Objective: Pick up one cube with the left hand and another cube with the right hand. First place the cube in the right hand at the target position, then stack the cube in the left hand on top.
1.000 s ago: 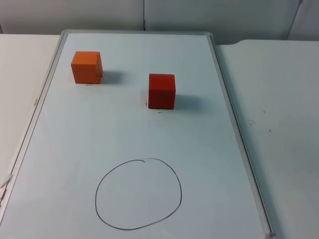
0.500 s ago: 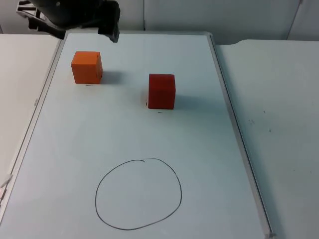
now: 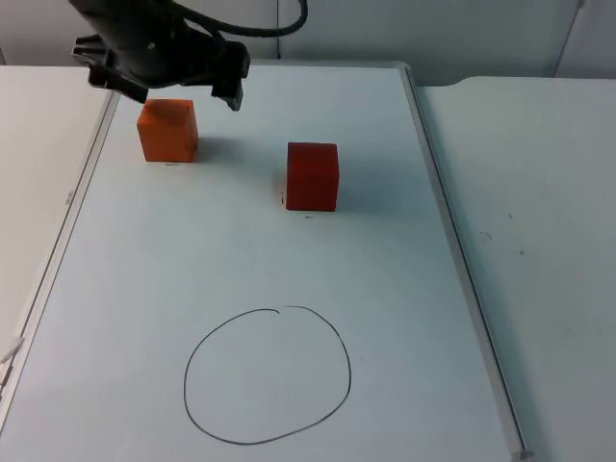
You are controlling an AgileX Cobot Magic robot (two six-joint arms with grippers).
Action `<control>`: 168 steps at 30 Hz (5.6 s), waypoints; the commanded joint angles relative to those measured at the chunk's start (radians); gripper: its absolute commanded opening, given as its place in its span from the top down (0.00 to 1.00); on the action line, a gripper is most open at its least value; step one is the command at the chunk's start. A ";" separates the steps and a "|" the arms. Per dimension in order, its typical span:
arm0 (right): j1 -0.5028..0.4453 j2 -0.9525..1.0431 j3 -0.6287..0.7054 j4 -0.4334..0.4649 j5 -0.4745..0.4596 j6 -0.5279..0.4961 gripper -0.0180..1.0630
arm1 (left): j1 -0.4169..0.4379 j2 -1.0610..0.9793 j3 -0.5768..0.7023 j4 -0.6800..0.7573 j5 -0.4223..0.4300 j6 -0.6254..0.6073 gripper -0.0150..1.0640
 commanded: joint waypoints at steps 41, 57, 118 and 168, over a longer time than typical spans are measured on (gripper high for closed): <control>-0.006 -0.003 0.005 -0.002 -0.008 0.003 0.02 | -0.010 -0.140 -0.020 0.165 0.166 -0.169 0.88; -0.006 -0.003 0.005 -0.002 -0.008 0.001 0.02 | -0.135 -0.822 0.067 0.178 0.452 -0.067 0.88; 0.605 2.028 -1.286 -0.205 -0.222 0.494 0.12 | -0.137 -1.678 1.147 0.253 0.184 -0.170 0.87; 0.580 2.407 -1.516 -0.205 -0.184 0.542 0.98 | -0.137 -1.678 1.156 0.249 0.167 -0.170 0.87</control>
